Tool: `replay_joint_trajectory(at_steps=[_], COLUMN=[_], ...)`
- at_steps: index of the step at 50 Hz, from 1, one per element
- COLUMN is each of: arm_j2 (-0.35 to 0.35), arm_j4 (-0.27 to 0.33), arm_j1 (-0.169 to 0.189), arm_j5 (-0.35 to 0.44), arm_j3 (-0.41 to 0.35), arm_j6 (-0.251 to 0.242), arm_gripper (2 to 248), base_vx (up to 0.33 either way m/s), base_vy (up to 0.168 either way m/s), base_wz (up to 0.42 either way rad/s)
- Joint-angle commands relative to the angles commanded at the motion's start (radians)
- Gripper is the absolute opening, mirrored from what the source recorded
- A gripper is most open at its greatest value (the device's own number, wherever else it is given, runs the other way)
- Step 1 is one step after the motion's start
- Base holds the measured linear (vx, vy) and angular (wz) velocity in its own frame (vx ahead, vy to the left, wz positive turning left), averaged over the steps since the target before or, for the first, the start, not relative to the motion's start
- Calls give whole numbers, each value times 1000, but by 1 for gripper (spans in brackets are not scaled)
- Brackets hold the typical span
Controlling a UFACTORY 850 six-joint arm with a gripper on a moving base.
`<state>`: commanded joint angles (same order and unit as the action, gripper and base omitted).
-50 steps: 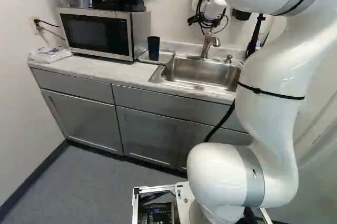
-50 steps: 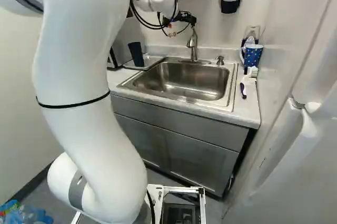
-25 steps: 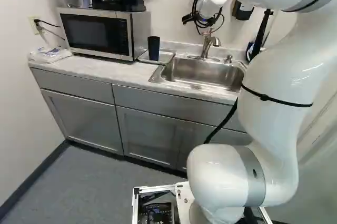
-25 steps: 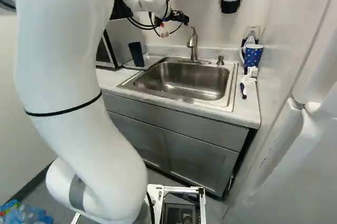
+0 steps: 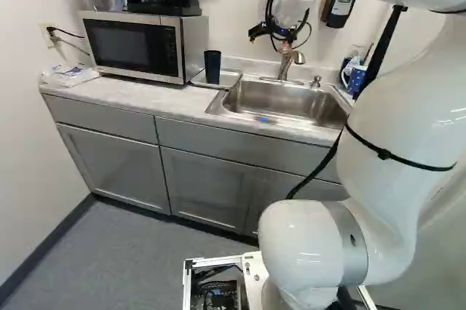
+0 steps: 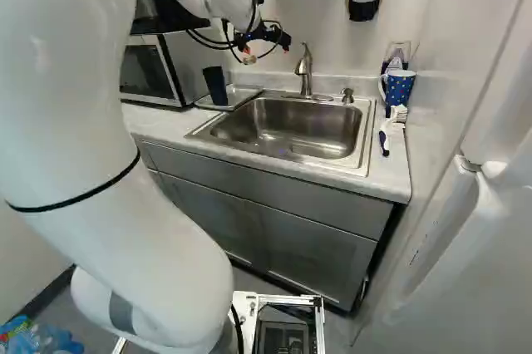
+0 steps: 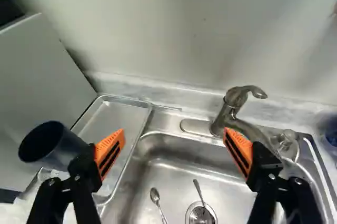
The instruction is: Rinse the cup and place it in the tray
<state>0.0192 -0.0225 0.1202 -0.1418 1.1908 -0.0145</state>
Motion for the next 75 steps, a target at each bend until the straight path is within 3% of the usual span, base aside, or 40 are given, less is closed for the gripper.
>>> replay_joint_trajectory(at_steps=[36, 53, 75], arm_j2=[-195, -276, -340], arm_j4=[0, 0, 0], arm_j1=[21, 56, 139], arm_j5=[-255, -373, -371], arm_j3=[-187, -258, -313], arm_j6=[0, 0, 0], arm_gripper=[247, 247, 247], base_vx=[0, 0, 0], base_vy=[0, 0, 0], base_wz=[0, 0, 0])
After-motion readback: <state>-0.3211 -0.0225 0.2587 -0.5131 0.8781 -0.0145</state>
